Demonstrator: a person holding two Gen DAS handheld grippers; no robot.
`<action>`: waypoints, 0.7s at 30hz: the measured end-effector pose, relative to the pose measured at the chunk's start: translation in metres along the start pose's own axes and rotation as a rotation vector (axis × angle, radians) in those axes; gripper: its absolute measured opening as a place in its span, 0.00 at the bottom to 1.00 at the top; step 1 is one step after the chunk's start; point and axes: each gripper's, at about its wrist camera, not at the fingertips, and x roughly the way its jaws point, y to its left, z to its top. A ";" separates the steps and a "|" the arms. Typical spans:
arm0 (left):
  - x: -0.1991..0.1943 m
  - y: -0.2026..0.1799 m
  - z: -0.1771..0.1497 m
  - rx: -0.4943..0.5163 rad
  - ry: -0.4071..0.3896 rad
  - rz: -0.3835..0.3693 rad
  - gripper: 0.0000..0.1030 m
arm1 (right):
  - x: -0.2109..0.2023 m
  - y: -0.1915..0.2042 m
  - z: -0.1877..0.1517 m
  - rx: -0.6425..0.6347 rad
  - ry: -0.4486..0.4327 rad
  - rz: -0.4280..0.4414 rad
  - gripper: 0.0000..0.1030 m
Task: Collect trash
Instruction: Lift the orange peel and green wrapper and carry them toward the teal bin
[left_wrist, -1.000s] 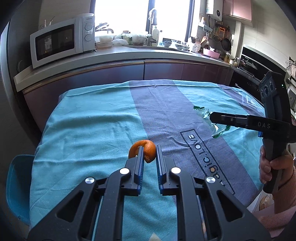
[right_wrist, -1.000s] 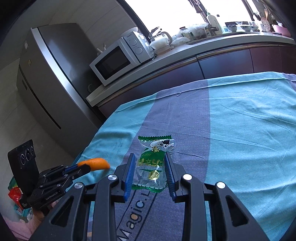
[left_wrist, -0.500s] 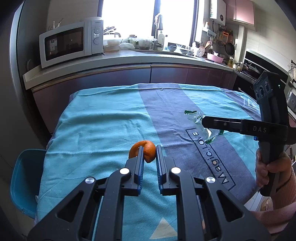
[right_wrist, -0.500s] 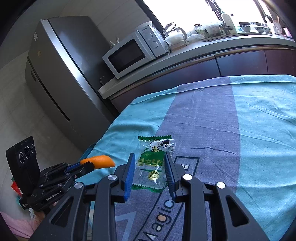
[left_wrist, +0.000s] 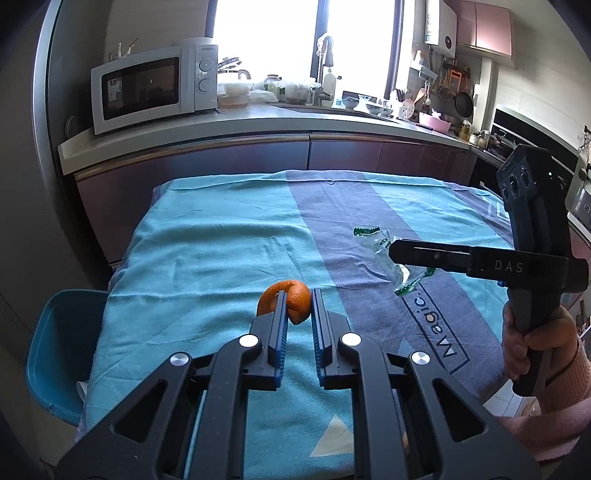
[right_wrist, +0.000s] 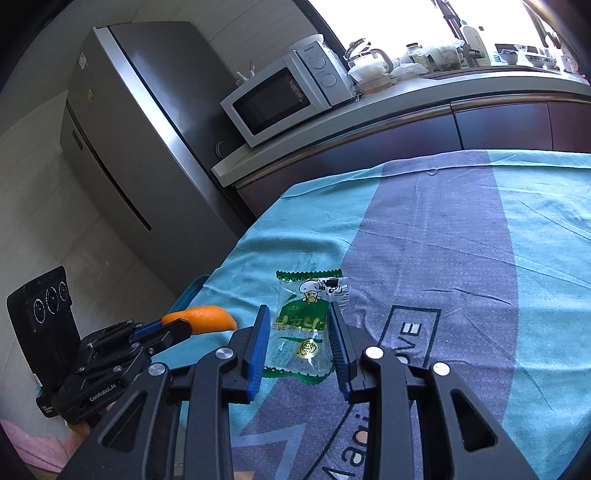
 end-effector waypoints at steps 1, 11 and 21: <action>-0.001 0.001 -0.001 -0.001 -0.001 0.002 0.13 | 0.001 0.001 0.000 -0.002 0.002 0.003 0.29; -0.014 0.014 -0.004 -0.019 -0.013 0.023 0.13 | 0.014 0.017 -0.003 -0.026 0.026 0.025 0.29; -0.024 0.027 -0.007 -0.036 -0.023 0.042 0.13 | 0.026 0.031 -0.003 -0.047 0.046 0.047 0.29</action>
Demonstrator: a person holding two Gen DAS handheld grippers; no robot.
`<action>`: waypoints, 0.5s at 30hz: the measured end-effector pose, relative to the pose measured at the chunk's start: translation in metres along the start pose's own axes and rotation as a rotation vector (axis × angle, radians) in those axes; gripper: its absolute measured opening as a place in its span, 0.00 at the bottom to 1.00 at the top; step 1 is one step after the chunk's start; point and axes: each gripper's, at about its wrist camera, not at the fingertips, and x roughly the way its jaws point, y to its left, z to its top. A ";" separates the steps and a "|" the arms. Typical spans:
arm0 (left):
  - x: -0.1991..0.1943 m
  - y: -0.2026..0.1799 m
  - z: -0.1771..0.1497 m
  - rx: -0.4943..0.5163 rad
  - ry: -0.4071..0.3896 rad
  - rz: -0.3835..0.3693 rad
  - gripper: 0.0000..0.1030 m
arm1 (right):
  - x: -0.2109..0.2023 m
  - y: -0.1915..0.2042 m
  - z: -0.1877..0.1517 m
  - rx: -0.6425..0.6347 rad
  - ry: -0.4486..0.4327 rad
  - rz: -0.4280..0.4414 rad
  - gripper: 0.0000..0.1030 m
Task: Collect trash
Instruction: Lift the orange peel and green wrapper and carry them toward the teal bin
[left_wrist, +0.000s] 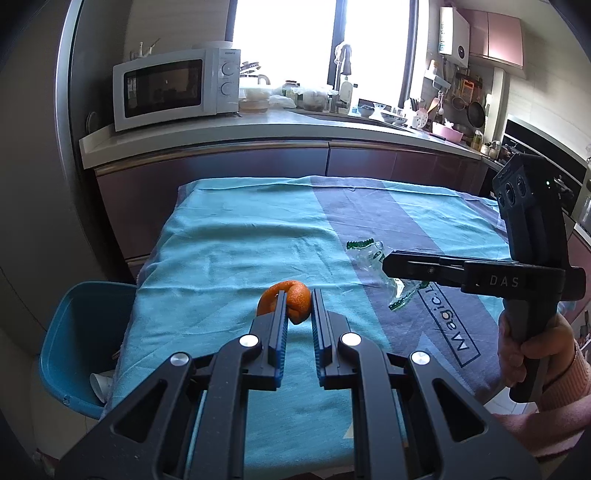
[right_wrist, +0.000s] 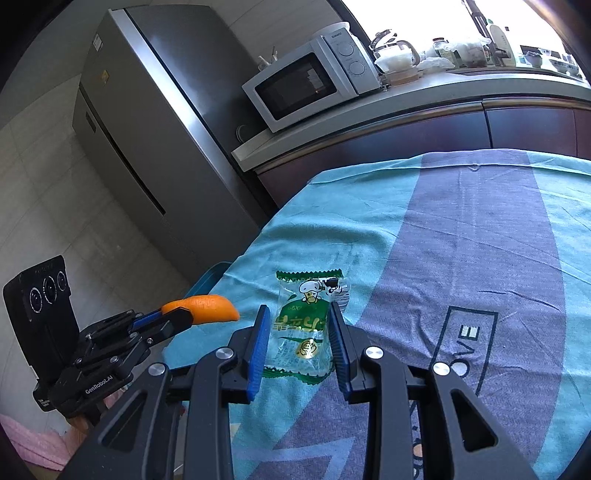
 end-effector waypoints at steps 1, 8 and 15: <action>-0.001 0.001 0.000 -0.001 -0.001 0.003 0.13 | 0.002 0.001 0.000 -0.002 0.003 0.003 0.29; -0.006 0.008 -0.002 -0.013 -0.003 0.018 0.13 | 0.012 0.010 0.001 -0.016 0.016 0.019 0.29; -0.009 0.017 -0.002 -0.027 -0.003 0.035 0.13 | 0.023 0.018 0.002 -0.030 0.030 0.033 0.29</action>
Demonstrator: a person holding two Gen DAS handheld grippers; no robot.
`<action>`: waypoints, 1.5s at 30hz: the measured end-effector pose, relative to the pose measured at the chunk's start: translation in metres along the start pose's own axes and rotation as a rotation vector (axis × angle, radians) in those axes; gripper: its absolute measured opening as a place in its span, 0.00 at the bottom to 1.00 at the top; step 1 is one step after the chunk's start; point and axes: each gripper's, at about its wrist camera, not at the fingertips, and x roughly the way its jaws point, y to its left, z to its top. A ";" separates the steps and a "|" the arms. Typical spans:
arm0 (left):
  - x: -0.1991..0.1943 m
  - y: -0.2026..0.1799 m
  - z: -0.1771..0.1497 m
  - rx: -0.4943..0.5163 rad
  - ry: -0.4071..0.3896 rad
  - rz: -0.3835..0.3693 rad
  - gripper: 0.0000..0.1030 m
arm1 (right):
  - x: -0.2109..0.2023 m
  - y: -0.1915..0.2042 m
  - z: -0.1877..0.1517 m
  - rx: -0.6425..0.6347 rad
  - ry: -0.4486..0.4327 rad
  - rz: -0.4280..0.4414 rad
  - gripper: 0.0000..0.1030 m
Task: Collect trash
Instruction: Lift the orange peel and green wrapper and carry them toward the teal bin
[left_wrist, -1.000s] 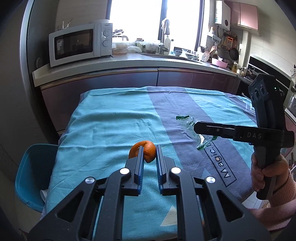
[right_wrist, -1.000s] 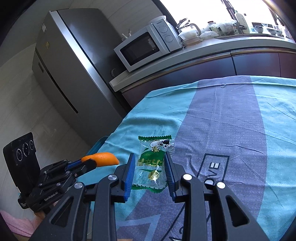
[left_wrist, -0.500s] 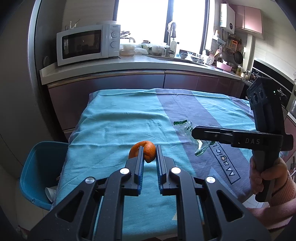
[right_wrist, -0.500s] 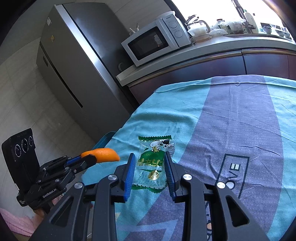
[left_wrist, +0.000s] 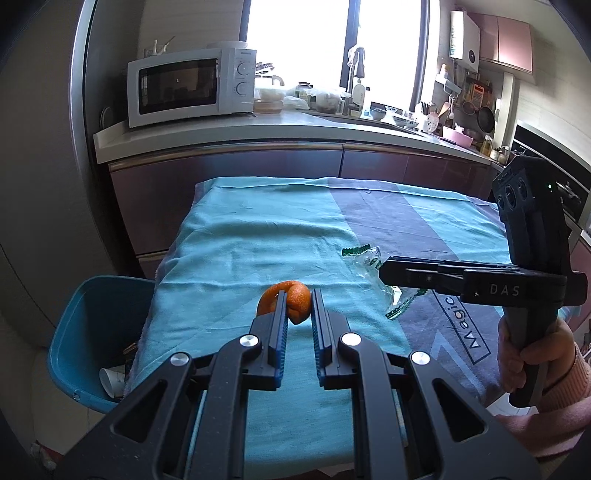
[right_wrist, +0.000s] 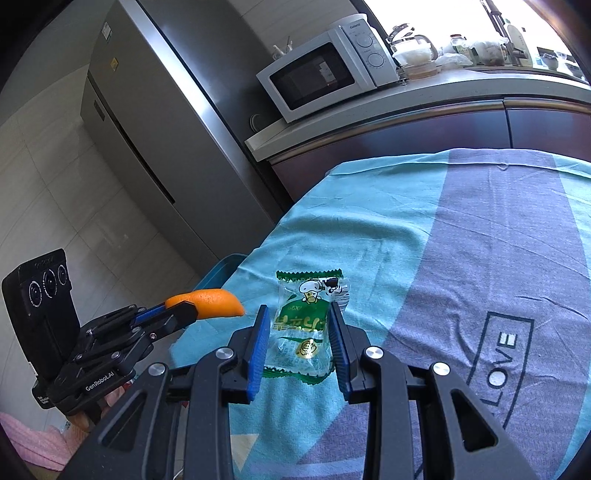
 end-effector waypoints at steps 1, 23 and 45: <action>0.001 0.001 0.000 -0.002 0.000 0.002 0.13 | 0.001 0.001 0.000 -0.002 0.002 0.002 0.29; -0.008 0.022 -0.002 -0.039 -0.012 0.037 0.13 | 0.024 0.019 0.003 -0.022 0.029 0.041 0.29; -0.010 0.041 -0.005 -0.074 -0.018 0.062 0.13 | 0.044 0.033 0.005 -0.040 0.074 0.067 0.19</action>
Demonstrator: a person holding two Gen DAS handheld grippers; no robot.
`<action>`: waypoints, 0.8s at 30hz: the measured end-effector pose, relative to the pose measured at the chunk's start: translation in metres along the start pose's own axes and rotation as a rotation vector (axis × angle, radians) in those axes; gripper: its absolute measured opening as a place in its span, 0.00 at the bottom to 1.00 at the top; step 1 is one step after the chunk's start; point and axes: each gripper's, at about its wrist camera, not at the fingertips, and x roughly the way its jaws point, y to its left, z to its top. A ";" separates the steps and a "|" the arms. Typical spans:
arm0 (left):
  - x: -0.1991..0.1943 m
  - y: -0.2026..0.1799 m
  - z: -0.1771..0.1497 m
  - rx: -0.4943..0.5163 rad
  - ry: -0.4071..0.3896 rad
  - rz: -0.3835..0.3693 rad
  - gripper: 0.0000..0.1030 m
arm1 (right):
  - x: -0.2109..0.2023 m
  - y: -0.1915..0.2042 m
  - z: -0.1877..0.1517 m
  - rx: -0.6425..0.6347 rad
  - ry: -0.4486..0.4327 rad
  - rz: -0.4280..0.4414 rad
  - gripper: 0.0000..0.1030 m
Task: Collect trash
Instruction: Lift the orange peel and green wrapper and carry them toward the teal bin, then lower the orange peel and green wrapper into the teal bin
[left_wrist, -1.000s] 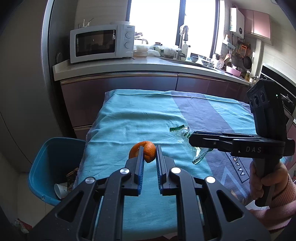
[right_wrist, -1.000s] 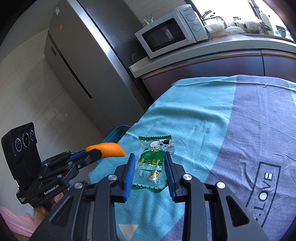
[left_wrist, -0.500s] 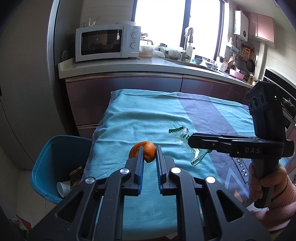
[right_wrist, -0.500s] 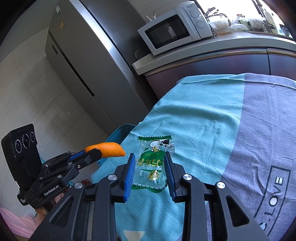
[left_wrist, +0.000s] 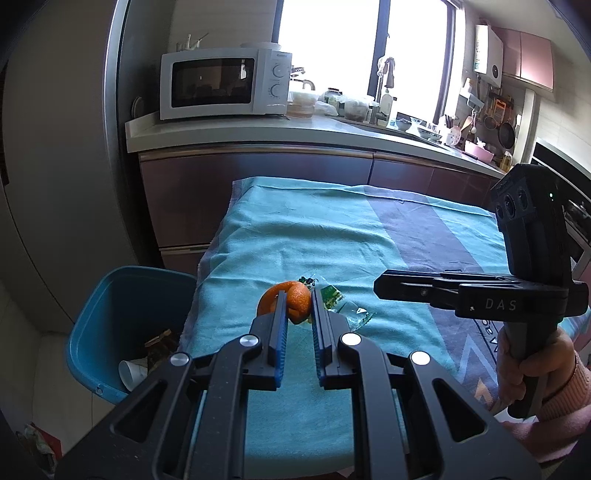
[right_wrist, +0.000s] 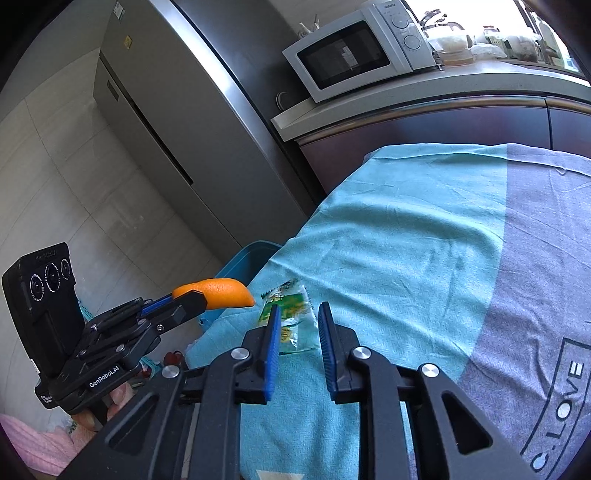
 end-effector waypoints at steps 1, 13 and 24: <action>0.000 0.001 0.000 -0.002 0.001 0.001 0.13 | 0.001 0.002 0.000 -0.007 0.003 0.000 0.18; 0.001 0.010 -0.001 -0.024 -0.001 0.011 0.12 | 0.030 -0.006 0.005 0.037 0.091 -0.016 0.37; 0.000 0.022 -0.003 -0.047 0.001 0.031 0.12 | 0.048 0.006 0.002 -0.015 0.134 0.016 0.04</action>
